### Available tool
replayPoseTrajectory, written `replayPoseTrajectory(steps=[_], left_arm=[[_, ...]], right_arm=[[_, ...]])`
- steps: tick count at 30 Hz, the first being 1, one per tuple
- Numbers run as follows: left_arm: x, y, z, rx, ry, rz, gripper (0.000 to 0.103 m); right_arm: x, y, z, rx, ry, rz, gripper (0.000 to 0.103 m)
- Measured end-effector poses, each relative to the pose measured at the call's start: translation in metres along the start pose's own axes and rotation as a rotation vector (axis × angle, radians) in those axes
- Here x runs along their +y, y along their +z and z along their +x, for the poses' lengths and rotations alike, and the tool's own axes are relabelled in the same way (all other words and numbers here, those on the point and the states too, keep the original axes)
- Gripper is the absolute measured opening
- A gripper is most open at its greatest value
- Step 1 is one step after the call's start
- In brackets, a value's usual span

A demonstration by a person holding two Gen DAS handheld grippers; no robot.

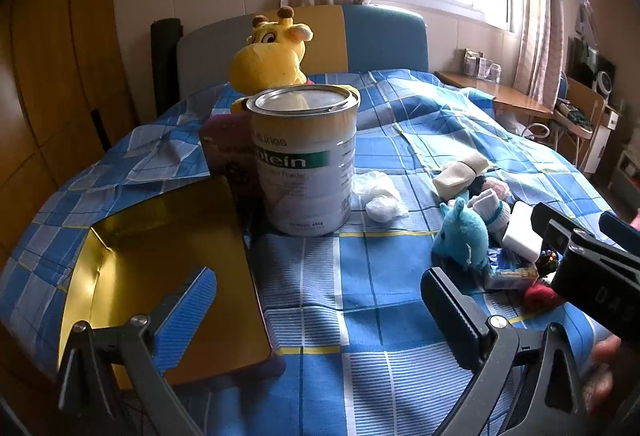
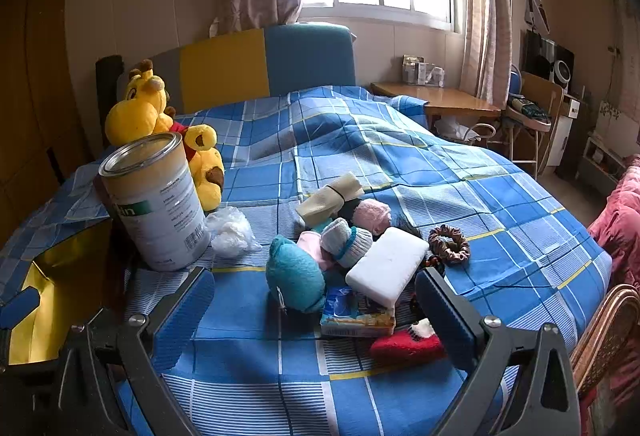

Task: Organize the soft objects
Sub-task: 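Move both grippers toward the pile of soft items on the bed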

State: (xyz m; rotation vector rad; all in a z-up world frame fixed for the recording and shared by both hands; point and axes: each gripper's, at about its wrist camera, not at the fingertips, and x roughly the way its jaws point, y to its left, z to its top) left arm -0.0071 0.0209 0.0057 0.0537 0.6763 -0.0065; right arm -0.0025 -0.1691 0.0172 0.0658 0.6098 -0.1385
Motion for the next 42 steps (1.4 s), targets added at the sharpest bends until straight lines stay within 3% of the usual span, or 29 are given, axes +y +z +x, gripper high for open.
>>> replayPoseTrajectory(steps=[28, 42], left_arm=[[-0.01, -0.004, 0.003, 0.025, -0.019, 0.036, 0.103], [-0.021, -0.006, 0.007, 0.051, -0.069, 0.076, 0.103]], right_arm=[[-0.032, 0.021, 0.012, -0.006, -0.07, 0.015, 0.102], [-0.094, 0.051, 0.061, -0.046, -0.179, 0.09, 0.102]])
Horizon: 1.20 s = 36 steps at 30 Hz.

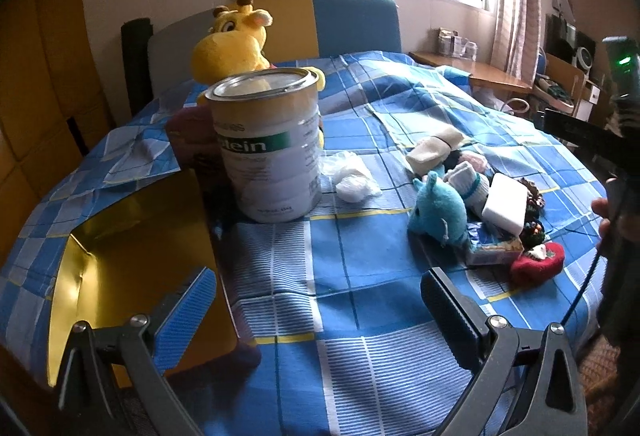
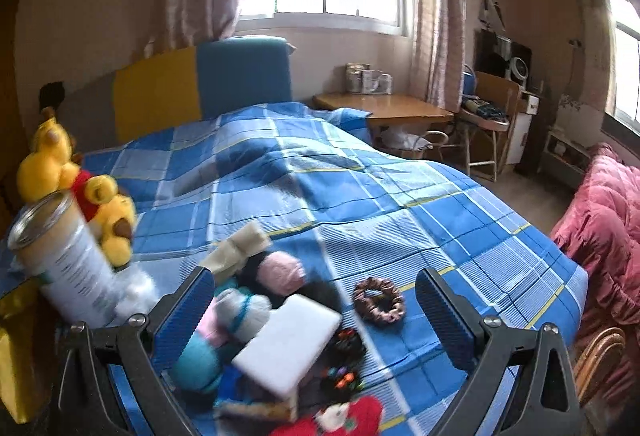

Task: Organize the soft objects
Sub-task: 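Move both grippers toward the pile of soft items on the bed, then grasp the teal plush toy with the left gripper while the right grasps the white sponge block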

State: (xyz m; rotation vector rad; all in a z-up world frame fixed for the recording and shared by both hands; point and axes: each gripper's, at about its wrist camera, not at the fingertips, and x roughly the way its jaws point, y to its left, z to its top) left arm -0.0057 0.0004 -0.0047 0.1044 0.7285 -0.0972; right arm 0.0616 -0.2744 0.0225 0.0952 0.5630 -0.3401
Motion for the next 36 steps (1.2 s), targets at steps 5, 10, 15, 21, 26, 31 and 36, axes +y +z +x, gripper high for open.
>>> replayPoseTrajectory(steps=[5, 10, 15, 21, 26, 31, 36], left_arm=[[-0.005, 0.001, 0.006, 0.021, -0.038, 0.004, 0.103], [-0.009, 0.003, 0.014, 0.056, -0.081, -0.006, 0.103], [-0.015, 0.004, 0.025, 0.102, -0.115, -0.005, 0.103], [-0.022, 0.005, 0.049, 0.193, -0.169, 0.002, 0.103], [-0.024, 0.017, 0.075, 0.257, -0.332, -0.06, 0.103], [-0.042, 0.039, 0.095, 0.229, -0.358, -0.026, 0.103], [-0.058, 0.055, 0.115, 0.206, -0.37, -0.007, 0.103]], right_arm=[[-0.022, -0.006, 0.019, 0.052, 0.005, 0.084, 0.102], [-0.035, -0.01, 0.024, 0.076, 0.026, 0.155, 0.102], [-0.04, -0.011, 0.027, 0.092, 0.04, 0.186, 0.102], [-0.045, -0.013, 0.032, 0.121, 0.052, 0.223, 0.102], [-0.055, -0.017, 0.04, 0.168, 0.05, 0.284, 0.102], [-0.068, -0.022, 0.047, 0.204, 0.064, 0.354, 0.102], [-0.071, -0.025, 0.053, 0.24, 0.093, 0.377, 0.102]])
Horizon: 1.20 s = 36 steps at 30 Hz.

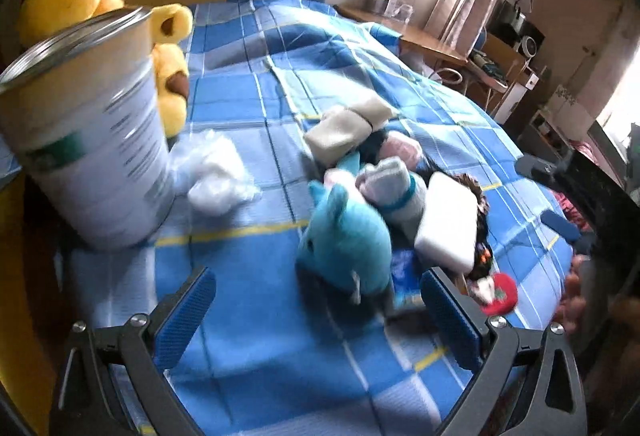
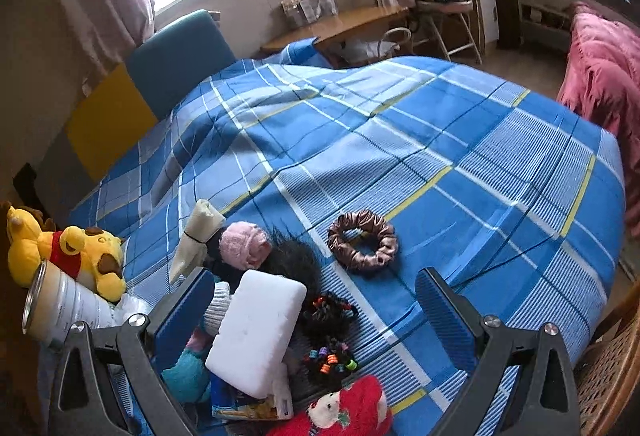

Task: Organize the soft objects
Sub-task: 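Grasp the teal plush toy with the left gripper while the right grasps the white sponge block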

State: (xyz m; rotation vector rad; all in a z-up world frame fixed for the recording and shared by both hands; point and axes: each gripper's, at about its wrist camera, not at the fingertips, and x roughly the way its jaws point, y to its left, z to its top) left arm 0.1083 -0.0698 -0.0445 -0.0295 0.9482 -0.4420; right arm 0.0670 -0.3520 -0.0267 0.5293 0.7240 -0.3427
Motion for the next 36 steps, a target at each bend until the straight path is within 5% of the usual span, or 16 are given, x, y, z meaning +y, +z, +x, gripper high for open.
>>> replayPoseTrajectory(steps=[12, 13, 14, 17, 25, 36], left_arm=[[-0.016, 0.029, 0.074, 0.129, 0.055, 0.041, 0.095], [-0.016, 0.029, 0.079, 0.14, 0.041, 0.048, 0.083], [-0.016, 0.029, 0.083, 0.16, 0.012, 0.056, 0.06], [-0.01, 0.021, 0.076, 0.15, -0.028, 0.052, 0.054], [0.005, -0.021, 0.021, 0.08, 0.049, 0.08, 0.054], [0.021, -0.093, -0.016, -0.003, 0.106, 0.1, 0.055]], right_arm=[[0.001, 0.0, 0.007, 0.036, 0.034, 0.011, 0.102], [0.001, 0.0, 0.008, 0.041, 0.036, 0.01, 0.102], [0.001, -0.001, 0.009, 0.046, 0.04, 0.009, 0.102], [-0.001, -0.001, 0.012, 0.07, 0.069, 0.024, 0.101], [-0.001, -0.008, 0.03, 0.174, 0.113, 0.044, 0.094], [0.067, -0.041, 0.059, 0.29, -0.026, -0.326, 0.091]])
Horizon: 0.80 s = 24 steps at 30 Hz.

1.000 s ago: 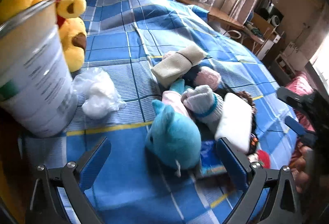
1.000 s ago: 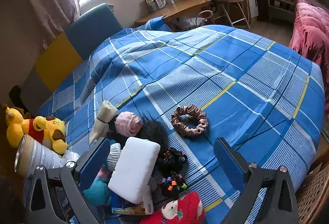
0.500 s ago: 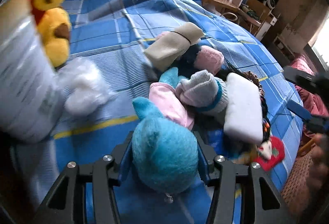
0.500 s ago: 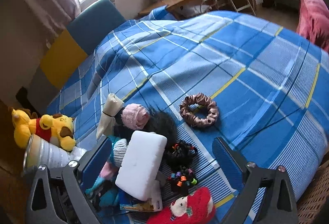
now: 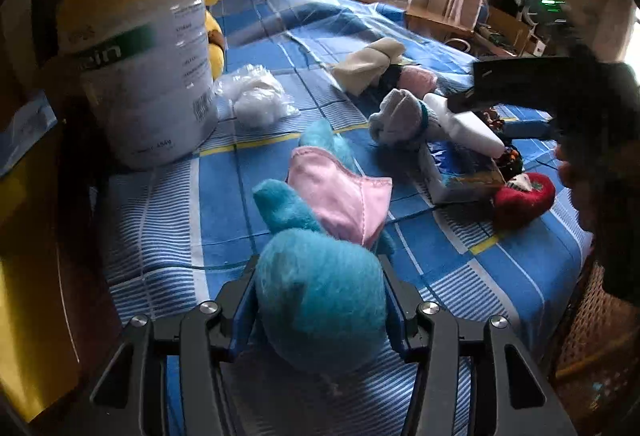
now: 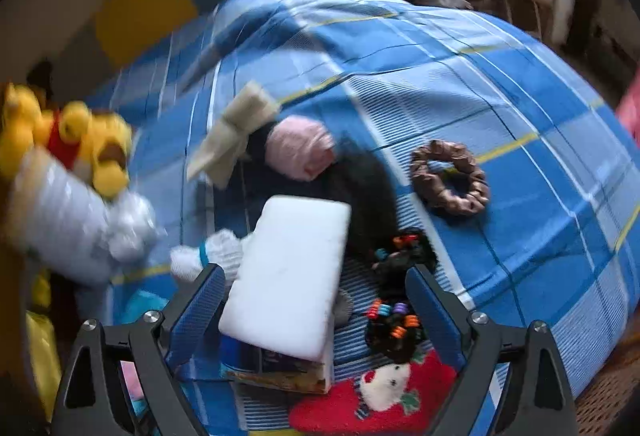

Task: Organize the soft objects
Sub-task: 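Grasp the teal plush toy with the left gripper while the right grasps the white sponge block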

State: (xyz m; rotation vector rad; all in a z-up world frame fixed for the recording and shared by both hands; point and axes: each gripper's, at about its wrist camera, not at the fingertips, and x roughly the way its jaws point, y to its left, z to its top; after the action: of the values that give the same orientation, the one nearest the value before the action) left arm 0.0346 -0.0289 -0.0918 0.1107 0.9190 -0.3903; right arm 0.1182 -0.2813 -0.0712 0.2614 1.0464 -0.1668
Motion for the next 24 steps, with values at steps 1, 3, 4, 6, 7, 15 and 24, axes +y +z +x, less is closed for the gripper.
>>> replayPoseTrajectory(steps=[1, 3, 4, 6, 7, 15, 24], left_arm=[[0.001, -0.001, 0.001, -0.002, -0.002, -0.003, 0.056], [0.002, -0.001, 0.006, 0.004, -0.008, -0.007, 0.058], [0.003, -0.001, 0.009, 0.009, -0.01, -0.01, 0.06], [0.003, -0.003, 0.012, 0.009, -0.012, -0.017, 0.061], [0.003, -0.004, 0.013, 0.009, -0.011, -0.012, 0.061], [0.0, -0.005, 0.003, -0.012, -0.011, -0.008, 0.052], [0.031, 0.007, -0.049, -0.087, -0.064, -0.138, 0.049]], right_arm=[[0.005, 0.0, 0.004, 0.014, -0.026, -0.023, 0.087], [0.011, -0.001, 0.008, 0.031, -0.036, -0.067, 0.07], [0.01, -0.003, 0.008, 0.043, -0.003, -0.062, 0.057], [0.009, -0.004, 0.004, 0.035, -0.004, -0.055, 0.046], [0.009, -0.005, 0.003, 0.03, -0.015, -0.061, 0.046], [0.001, -0.001, -0.004, -0.006, -0.022, -0.033, 0.042], [0.0, 0.001, -0.003, -0.019, -0.042, -0.042, 0.04]])
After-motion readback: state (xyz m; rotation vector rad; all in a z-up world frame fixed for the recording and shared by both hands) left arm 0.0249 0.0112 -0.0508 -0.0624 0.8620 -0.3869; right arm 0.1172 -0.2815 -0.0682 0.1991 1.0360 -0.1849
